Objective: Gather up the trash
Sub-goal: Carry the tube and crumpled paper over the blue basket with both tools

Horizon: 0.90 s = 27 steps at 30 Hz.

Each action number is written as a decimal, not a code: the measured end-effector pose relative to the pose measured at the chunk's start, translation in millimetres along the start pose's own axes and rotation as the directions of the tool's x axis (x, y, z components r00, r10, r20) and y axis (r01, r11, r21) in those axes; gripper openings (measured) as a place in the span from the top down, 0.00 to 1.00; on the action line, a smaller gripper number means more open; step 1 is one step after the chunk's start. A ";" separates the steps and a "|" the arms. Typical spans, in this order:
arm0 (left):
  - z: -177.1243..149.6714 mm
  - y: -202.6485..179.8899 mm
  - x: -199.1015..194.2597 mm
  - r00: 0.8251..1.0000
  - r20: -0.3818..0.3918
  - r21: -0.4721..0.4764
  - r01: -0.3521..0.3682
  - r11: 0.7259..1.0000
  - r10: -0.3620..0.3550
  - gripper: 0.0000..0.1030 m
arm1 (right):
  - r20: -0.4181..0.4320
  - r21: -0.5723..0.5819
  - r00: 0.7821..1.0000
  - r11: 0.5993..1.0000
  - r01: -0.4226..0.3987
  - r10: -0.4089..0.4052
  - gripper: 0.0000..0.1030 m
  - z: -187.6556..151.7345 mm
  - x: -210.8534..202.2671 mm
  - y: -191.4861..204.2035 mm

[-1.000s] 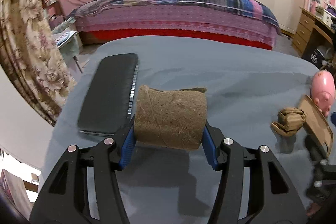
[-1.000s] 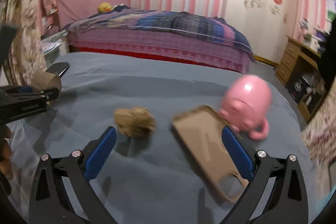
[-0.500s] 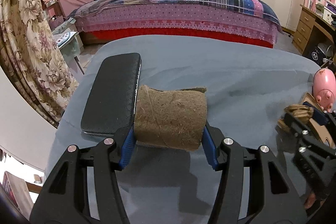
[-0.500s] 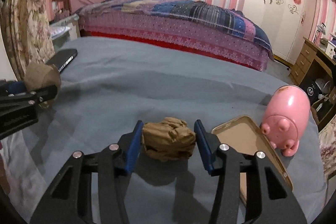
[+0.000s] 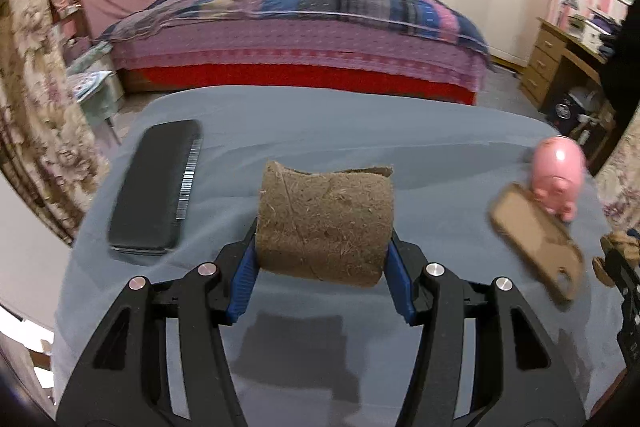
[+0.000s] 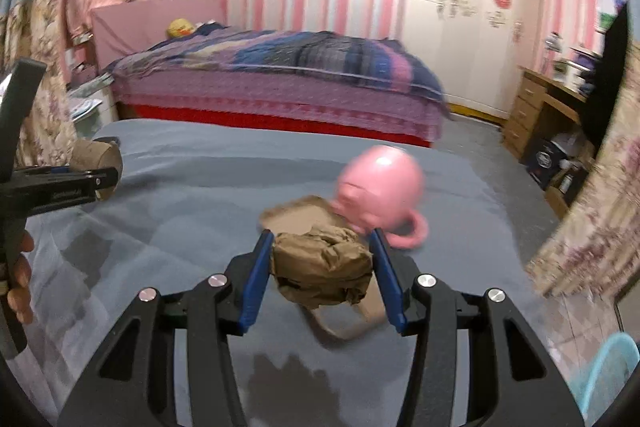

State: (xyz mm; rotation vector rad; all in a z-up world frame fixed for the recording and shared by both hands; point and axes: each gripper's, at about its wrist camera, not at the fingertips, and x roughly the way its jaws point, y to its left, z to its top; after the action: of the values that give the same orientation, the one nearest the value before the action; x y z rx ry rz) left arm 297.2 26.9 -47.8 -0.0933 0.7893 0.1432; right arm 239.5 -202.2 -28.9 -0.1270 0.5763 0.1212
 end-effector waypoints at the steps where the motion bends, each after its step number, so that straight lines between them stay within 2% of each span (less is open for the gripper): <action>1: -1.5 -11.2 -3.1 1.000 0.002 0.013 0.025 1.000 -0.025 0.47 | 0.002 0.006 1.000 1.000 0.016 -0.016 0.52 -3.1 -6.4 -5.9; 5: -5.4 -48.7 -16.2 0.997 0.025 0.083 0.064 0.995 -0.066 0.47 | 0.014 0.048 0.996 0.995 0.083 -0.084 0.52 -15.5 -36.4 -37.5; 10: -14.2 -94.6 -35.6 0.988 0.034 0.152 0.146 0.977 -0.153 0.47 | 0.026 0.103 0.985 0.981 0.166 -0.170 0.52 -30.2 -72.7 -79.4; 20: -41.6 -178.7 -68.9 0.970 0.038 0.299 0.219 0.929 -0.241 0.47 | 0.021 0.213 0.942 0.922 0.324 -0.335 0.52 -63.4 -116.8 -158.9; 23: -51.2 -204.0 -79.9 0.960 0.051 0.341 0.242 0.908 -0.275 0.47 | 0.019 0.255 0.935 0.906 0.337 -0.354 0.52 -70.4 -125.8 -182.8; 27: -62.0 -237.5 -90.5 0.949 0.057 0.382 0.266 0.885 -0.310 0.47 | 0.005 0.251 0.912 0.884 0.396 -0.410 0.52 -79.6 -136.1 -205.2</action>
State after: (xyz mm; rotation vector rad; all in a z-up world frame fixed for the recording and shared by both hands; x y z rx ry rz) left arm 229.5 -224.3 -19.7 0.1554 0.6651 -0.2842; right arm 114.4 -427.2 -2.7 -0.0006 0.4919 -0.3523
